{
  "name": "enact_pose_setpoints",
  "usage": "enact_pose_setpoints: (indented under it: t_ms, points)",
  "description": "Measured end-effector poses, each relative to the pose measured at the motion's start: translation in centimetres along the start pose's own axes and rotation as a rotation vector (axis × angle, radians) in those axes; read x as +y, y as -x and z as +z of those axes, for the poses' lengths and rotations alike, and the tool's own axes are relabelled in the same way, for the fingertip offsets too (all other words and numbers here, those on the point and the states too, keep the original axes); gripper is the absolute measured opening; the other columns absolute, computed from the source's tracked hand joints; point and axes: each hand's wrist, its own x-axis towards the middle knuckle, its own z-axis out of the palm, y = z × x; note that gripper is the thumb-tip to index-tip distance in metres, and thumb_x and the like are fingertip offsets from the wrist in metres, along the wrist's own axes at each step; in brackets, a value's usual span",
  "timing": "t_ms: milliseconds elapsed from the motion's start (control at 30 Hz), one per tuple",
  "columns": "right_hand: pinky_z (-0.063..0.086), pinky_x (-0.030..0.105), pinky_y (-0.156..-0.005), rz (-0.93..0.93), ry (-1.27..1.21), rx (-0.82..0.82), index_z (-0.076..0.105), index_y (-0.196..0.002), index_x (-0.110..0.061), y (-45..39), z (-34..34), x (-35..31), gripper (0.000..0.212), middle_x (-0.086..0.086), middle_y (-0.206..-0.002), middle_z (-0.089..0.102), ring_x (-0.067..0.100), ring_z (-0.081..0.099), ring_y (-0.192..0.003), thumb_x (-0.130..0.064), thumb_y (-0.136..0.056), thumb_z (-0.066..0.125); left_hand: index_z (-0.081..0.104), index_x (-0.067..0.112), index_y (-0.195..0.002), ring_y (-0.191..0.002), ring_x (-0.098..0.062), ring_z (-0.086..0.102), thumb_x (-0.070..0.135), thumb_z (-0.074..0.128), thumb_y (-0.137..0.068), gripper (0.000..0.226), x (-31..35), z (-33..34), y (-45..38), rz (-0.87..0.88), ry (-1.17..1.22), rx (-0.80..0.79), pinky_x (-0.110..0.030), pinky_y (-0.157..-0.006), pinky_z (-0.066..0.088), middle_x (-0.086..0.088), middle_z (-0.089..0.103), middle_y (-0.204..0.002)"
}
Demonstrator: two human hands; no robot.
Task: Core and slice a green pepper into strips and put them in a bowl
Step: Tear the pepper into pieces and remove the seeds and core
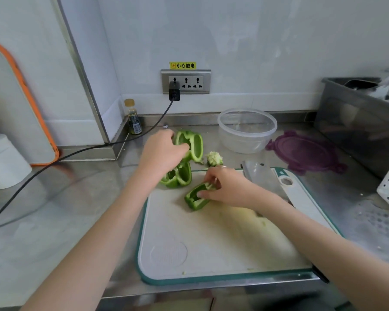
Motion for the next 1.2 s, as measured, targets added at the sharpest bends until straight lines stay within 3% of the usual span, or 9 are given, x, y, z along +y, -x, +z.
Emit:
enact_pose_setpoints:
  t_ms: [133, 233, 333, 500, 733, 833, 1000, 1100, 1200]
  points:
    - [0.050, 0.021, -0.055, 0.070, -0.165, 0.013, 0.045, -0.113, -0.016, -0.4, -1.6, 0.5, 0.033, 0.001, -0.098, 0.058, 0.012, 0.063, -0.069, -0.029, -0.089, 0.063, 0.054, 0.022, -0.093, -0.033, -0.007, 0.052, 0.021, 0.053, -0.087, 0.007, -0.3, -0.1, 0.7, -0.125, 0.148, -0.120, -0.016, -0.034, 0.041, -0.005, 0.062, -0.057]
    - [0.051, 0.020, -0.042, 0.143, -0.500, 0.460, 0.042, -0.125, -0.019, -1.6, -5.3, 0.9, 0.037, 0.005, -0.094, 0.060, 0.015, 0.066, -0.058, -0.001, -0.093, 0.050, 0.057, 0.015, -0.113, -0.033, -0.006, 0.054, 0.017, 0.051, -0.091, 0.023, -1.2, 1.0, 0.8, -0.157, 0.319, -0.029, -0.016, -0.033, 0.041, -0.008, 0.065, -0.070]
    - [0.058, 0.027, -0.060, -0.051, -0.314, 0.832, 0.053, -0.124, -0.019, -3.3, -6.6, 1.1, 0.052, 0.000, -0.098, 0.053, 0.016, 0.061, -0.073, 0.015, -0.087, 0.040, 0.054, 0.014, -0.109, -0.053, -0.015, 0.062, 0.012, 0.050, -0.092, 0.017, -1.2, 1.5, 0.8, -0.007, 0.214, 0.119, -0.028, -0.047, 0.052, -0.005, 0.058, -0.097]
    - [0.055, 0.032, -0.080, -0.165, -0.229, 0.663, 0.056, -0.113, -0.017, -5.4, -4.5, 2.3, 0.049, 0.004, -0.100, 0.054, 0.019, 0.062, -0.083, 0.017, -0.082, 0.040, 0.046, 0.024, -0.115, -0.078, -0.031, 0.061, 0.028, 0.044, -0.095, 0.021, -1.3, 3.9, 1.9, 0.494, -0.503, -0.053, -0.034, -0.060, 0.045, -0.003, 0.052, -0.102]
    - [0.036, 0.006, -0.090, -0.218, -0.251, 0.705, 0.062, -0.118, -0.022, -5.6, -4.1, 2.5, 0.063, 0.001, -0.120, 0.057, 0.011, 0.048, -0.108, 0.020, -0.076, 0.040, 0.044, 0.018, -0.130, -0.094, -0.036, 0.060, 0.041, 0.030, -0.101, 0.039, -0.4, 4.7, 0.1, 0.449, -0.591, -0.188, -0.035, -0.063, 0.040, -0.014, 0.062, -0.108]
    - [0.042, 0.020, -0.098, -0.307, -0.274, 0.666, 0.062, -0.119, -0.018, -5.1, -4.2, 2.1, 0.067, 0.000, -0.120, 0.057, 0.015, 0.050, -0.115, 0.023, -0.071, 0.039, 0.042, 0.022, -0.136, -0.107, -0.031, 0.056, 0.032, 0.036, -0.099, 0.039, -1.0, 4.5, -0.6, 0.415, -0.418, -0.250, -0.038, -0.078, 0.047, -0.008, 0.058, -0.120]
    - [0.043, 0.011, -0.085, -0.204, -0.527, 0.495, 0.051, -0.129, -0.020, -4.2, -4.7, 1.9, 0.069, -0.006, -0.123, 0.053, 0.011, 0.050, -0.116, 0.019, -0.073, 0.041, 0.059, 0.023, -0.117, -0.112, -0.027, 0.055, 0.017, 0.043, -0.092, 0.031, -1.0, 3.4, -2.3, 0.215, -0.152, -0.416, -0.035, -0.094, 0.044, -0.009, 0.064, -0.115]
    - [0.047, 0.014, -0.070, -0.196, -0.776, 0.436, 0.043, -0.130, -0.016, -3.9, -4.9, 1.4, 0.067, -0.001, -0.127, 0.051, 0.011, 0.052, -0.108, 0.004, -0.066, 0.046, 0.058, 0.015, -0.097, -0.092, -0.020, 0.058, 0.037, 0.031, -0.101, 0.035, 1.4, 2.9, -2.7, 0.089, 0.133, -0.299, -0.031, -0.077, 0.042, -0.008, 0.068, -0.101]
    - [0.051, 0.027, -0.090, -0.227, -0.815, 0.351, 0.040, -0.131, -0.017, -3.7, -4.9, 1.0, 0.065, -0.002, -0.128, 0.047, 0.015, 0.050, -0.117, -0.006, -0.067, 0.043, 0.063, 0.012, -0.107, -0.068, -0.012, 0.054, 0.051, 0.029, -0.099, 0.052, 3.3, 3.8, -2.9, -0.103, 0.590, -0.401, -0.026, -0.061, 0.039, -0.005, 0.072, -0.090]
